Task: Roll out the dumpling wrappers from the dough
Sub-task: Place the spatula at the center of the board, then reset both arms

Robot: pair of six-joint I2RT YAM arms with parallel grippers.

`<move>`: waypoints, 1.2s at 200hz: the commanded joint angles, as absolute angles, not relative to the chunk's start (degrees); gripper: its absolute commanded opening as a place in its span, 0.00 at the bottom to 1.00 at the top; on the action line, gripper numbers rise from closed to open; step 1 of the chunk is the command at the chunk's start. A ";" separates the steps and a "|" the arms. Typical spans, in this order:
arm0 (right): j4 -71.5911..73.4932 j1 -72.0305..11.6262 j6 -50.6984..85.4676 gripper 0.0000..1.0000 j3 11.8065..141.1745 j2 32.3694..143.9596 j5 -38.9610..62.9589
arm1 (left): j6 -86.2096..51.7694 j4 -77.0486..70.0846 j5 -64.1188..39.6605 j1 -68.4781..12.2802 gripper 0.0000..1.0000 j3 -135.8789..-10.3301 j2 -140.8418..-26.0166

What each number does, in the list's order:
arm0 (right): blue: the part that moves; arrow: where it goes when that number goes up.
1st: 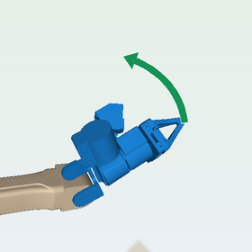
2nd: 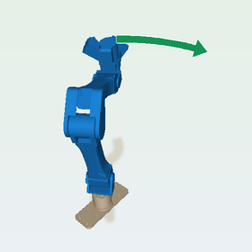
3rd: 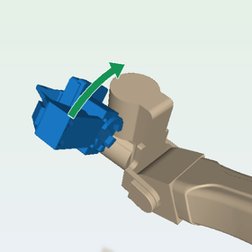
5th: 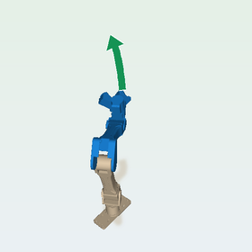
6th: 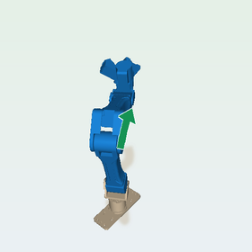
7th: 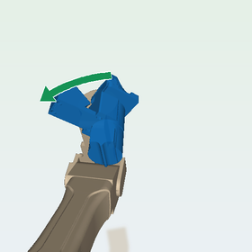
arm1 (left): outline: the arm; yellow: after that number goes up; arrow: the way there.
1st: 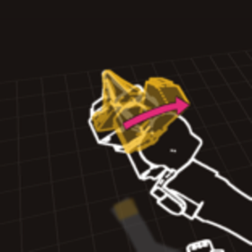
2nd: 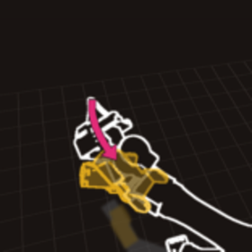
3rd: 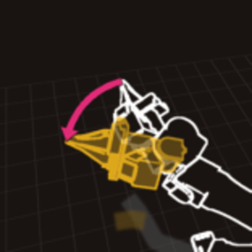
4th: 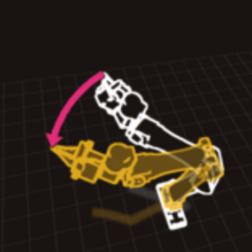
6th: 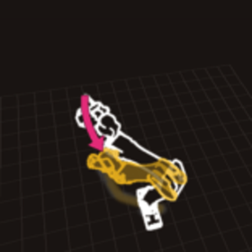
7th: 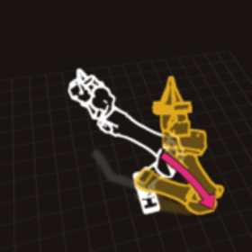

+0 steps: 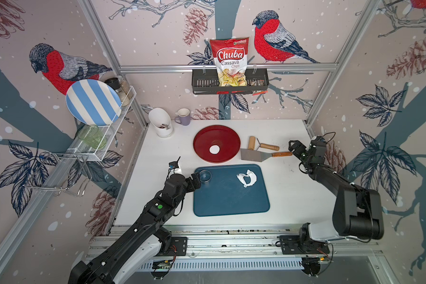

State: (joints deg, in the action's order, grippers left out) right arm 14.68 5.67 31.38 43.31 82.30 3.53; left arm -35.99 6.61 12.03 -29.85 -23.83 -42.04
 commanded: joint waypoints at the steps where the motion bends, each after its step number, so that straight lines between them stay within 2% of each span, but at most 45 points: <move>1: 12.06 5.80 29.49 0.98 43.20 79.52 1.77 | -34.88 4.34 12.64 -29.67 0.95 -24.32 -41.75; 62: 9.40 5.80 28.10 0.99 42.31 72.70 2.13 | -34.39 3.83 14.33 -29.70 0.95 -24.39 -41.52; 109: 11.95 5.54 27.94 1.00 38.22 67.24 2.95 | -31.72 -0.19 22.24 -29.70 0.96 -22.93 -40.03; 172: 20.81 1.40 22.87 1.00 29.54 62.81 3.23 | -20.68 -18.71 35.50 -29.53 0.95 -16.47 -41.32; 208: 28.52 -2.59 18.62 1.00 21.45 57.51 -1.57 | -13.09 -28.97 39.45 -27.51 0.95 -15.79 -48.32; 240: 38.05 -3.94 15.17 1.00 12.98 50.63 -2.99 | -7.17 -38.52 39.36 -22.48 0.95 -15.73 -55.99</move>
State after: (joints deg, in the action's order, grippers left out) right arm 26.79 -3.01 19.53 17.41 54.39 -0.71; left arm -13.45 -26.37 37.52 -25.47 -15.66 -52.07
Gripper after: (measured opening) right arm 0.999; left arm 0.950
